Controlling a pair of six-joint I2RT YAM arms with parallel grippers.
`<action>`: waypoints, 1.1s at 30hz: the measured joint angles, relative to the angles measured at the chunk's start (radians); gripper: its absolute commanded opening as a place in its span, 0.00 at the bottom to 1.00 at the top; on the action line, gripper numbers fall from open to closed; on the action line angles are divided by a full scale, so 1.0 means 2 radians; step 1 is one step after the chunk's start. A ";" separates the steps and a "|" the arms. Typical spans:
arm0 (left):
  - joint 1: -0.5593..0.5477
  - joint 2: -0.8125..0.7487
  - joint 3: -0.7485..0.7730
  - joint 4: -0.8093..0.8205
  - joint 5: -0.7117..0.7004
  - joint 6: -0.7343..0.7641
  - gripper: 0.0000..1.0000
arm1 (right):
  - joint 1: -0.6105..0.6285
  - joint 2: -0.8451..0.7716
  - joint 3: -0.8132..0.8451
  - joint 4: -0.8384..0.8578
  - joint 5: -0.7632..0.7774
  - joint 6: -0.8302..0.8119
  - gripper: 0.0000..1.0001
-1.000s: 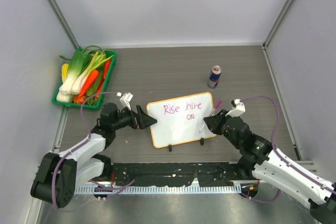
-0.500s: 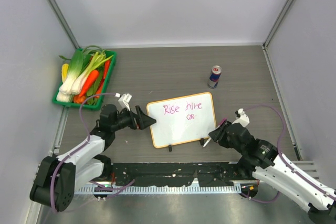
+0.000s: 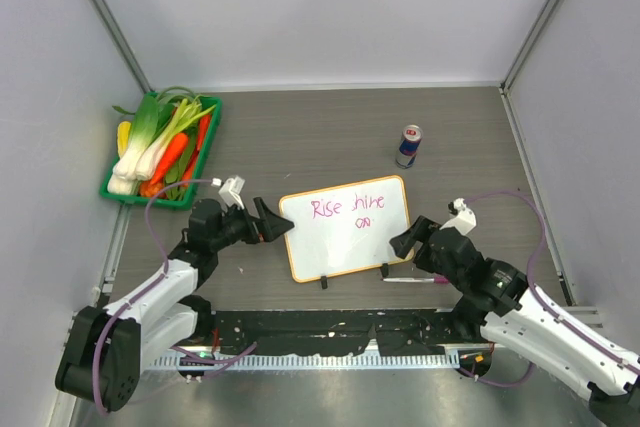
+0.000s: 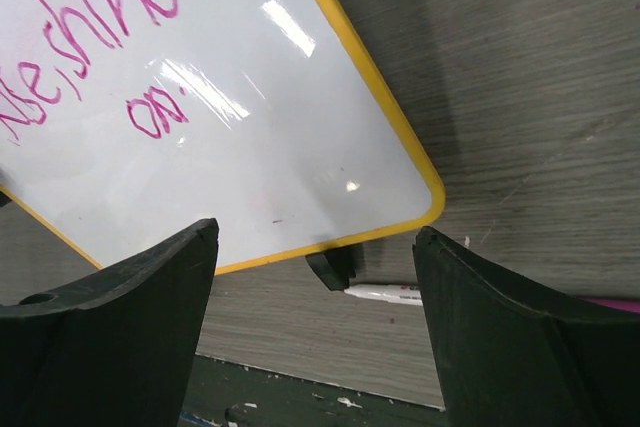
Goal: Write a sentence on the whiteboard
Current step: Put down the whiteboard marker at the center of the board, then reset both arms
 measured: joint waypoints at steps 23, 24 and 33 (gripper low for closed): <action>0.000 0.000 0.088 -0.091 -0.100 -0.091 1.00 | 0.000 0.075 0.079 0.098 0.063 -0.128 0.85; 0.000 0.000 0.088 -0.093 -0.103 -0.091 1.00 | 0.000 0.075 0.081 0.098 0.066 -0.131 0.85; 0.000 -0.024 0.093 -0.122 -0.157 -0.093 1.00 | 0.000 0.092 0.086 0.105 0.075 -0.161 0.99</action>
